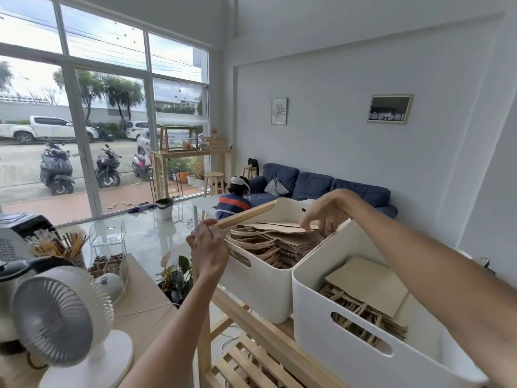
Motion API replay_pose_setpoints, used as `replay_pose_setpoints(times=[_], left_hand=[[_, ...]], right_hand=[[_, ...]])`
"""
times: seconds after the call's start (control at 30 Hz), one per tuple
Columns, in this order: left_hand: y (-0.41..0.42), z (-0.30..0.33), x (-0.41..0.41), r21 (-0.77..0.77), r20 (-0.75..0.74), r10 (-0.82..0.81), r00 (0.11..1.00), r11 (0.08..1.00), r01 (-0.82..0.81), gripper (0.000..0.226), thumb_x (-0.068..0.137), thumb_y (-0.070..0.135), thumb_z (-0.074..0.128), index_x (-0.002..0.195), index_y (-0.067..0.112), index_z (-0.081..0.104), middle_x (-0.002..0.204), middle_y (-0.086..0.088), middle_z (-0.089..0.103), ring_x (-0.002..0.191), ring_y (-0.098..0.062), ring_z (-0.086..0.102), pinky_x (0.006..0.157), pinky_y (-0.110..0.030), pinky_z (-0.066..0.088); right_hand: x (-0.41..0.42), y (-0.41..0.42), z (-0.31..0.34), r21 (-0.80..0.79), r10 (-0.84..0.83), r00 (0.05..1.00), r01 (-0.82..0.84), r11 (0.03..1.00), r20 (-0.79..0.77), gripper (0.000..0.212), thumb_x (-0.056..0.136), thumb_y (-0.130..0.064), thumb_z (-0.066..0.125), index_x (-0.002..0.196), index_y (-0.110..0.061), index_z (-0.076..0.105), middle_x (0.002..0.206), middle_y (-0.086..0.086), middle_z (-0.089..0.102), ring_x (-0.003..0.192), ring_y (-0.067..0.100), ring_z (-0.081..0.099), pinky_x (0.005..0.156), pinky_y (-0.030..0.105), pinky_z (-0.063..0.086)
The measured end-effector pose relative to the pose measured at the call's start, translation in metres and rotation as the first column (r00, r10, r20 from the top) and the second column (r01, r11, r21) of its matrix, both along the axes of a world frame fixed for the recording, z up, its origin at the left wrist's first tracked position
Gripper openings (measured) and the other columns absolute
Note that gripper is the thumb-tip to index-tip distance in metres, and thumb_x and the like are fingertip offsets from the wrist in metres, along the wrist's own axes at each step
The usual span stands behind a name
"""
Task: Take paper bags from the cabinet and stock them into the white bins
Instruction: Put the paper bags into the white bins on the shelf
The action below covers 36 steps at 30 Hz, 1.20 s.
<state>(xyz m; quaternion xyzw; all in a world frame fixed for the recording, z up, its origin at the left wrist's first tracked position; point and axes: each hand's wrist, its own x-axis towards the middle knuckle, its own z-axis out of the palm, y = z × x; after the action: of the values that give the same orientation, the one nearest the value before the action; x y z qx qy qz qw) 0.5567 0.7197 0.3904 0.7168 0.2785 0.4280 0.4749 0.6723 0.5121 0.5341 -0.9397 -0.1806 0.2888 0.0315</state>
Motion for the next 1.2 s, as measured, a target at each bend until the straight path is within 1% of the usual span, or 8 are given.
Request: replay_pose_setpoints(times=[0.07,0.17,0.23,0.4,0.6,0.8,0.97,1.2], left_hand=[[0.0,-0.001,0.001,0.0,0.004,0.003,1.0,1.0,-0.003,0.032,0.103,0.019,0.031,0.121,0.02,0.057,0.109,0.0,0.047,0.106,-0.013,0.031,0.087,-0.038,0.035],[0.0,-0.001,0.001,0.004,0.009,-0.001,1.0,1.0,0.001,0.033,0.103,0.018,0.031,0.122,0.018,0.058,0.109,0.001,0.047,0.107,-0.013,0.03,0.086,-0.035,0.032],[0.001,-0.001,0.001,0.008,0.01,-0.006,1.0,1.0,0.006,0.033,0.103,0.018,0.031,0.122,0.018,0.058,0.109,0.002,0.046,0.111,-0.016,0.033,0.086,-0.035,0.032],[0.002,-0.005,0.004,0.007,0.006,-0.011,1.0,1.0,0.011,0.033,0.102,0.019,0.032,0.122,0.02,0.058,0.115,-0.001,0.049,0.119,-0.022,0.036,0.09,-0.037,0.033],[0.005,-0.007,0.005,0.021,0.01,-0.017,1.0,1.0,0.017,0.033,0.102,0.019,0.032,0.121,0.021,0.059,0.112,0.001,0.049,0.108,-0.014,0.031,0.092,-0.039,0.035],[0.004,-0.004,0.002,0.031,-0.023,-0.022,1.0,0.999,0.022,0.035,0.104,0.02,0.031,0.123,0.018,0.059,0.122,-0.004,0.053,0.107,-0.015,0.032,0.089,-0.035,0.032],[0.006,0.011,-0.013,0.053,-0.093,-0.103,0.99,0.993,0.108,0.034,0.106,0.022,0.037,0.129,0.008,0.057,0.129,-0.013,0.057,0.126,-0.03,0.039,0.102,-0.046,0.036],[-0.025,0.058,-0.039,0.329,-0.178,-0.224,0.958,0.904,0.273,0.034,0.1,0.031,0.052,0.127,0.011,0.058,0.128,-0.013,0.059,0.117,-0.026,0.052,0.1,-0.042,0.044]], right_hand=[[-0.009,0.001,0.0,0.086,-0.082,0.995,0.077,0.993,0.057,0.068,0.084,-0.024,0.061,0.145,-0.011,0.033,0.14,0.02,0.042,0.075,0.025,0.055,0.067,0.032,0.048],[-0.035,-0.002,0.0,-0.004,-0.028,0.97,0.029,1.0,0.243,0.055,0.103,-0.018,0.04,0.156,-0.006,0.026,0.161,0.017,0.031,0.133,0.035,0.048,0.103,0.04,0.041],[-0.048,0.0,-0.006,0.008,-0.034,0.95,0.034,0.999,0.309,0.054,0.108,-0.027,0.034,0.158,-0.009,0.025,0.163,0.014,0.029,0.148,0.031,0.03,0.107,0.033,0.032],[-0.028,0.02,-0.042,-0.155,0.119,0.981,-0.095,0.983,0.155,0.139,0.05,-0.105,0.042,0.16,-0.021,0.028,0.166,0.006,0.025,0.15,0.032,0.028,0.119,0.047,0.029],[-0.025,0.018,-0.053,-0.285,0.277,0.919,-0.196,0.938,0.281,0.08,0.079,-0.071,0.067,0.137,-0.017,0.056,0.137,0.005,0.061,0.104,0.026,0.056,0.085,0.034,0.045],[-0.025,0.02,-0.055,-0.279,0.236,0.928,-0.154,0.948,0.287,0.082,0.079,-0.067,0.068,0.143,-0.018,0.051,0.141,0.004,0.057,0.119,0.027,0.057,0.083,0.035,0.041],[-0.027,0.001,-0.044,-0.072,0.209,0.934,-0.196,0.978,0.291,0.122,0.058,-0.09,0.063,0.157,-0.026,0.032,0.164,0.001,0.031,0.148,0.029,0.031,0.117,0.05,0.03],[-0.056,-0.054,-0.025,0.328,0.02,0.866,-0.211,0.921,0.5,0.065,0.092,-0.056,0.062,0.149,-0.029,0.048,0.154,0.004,0.049,0.139,0.024,0.047,0.111,0.04,0.035]])
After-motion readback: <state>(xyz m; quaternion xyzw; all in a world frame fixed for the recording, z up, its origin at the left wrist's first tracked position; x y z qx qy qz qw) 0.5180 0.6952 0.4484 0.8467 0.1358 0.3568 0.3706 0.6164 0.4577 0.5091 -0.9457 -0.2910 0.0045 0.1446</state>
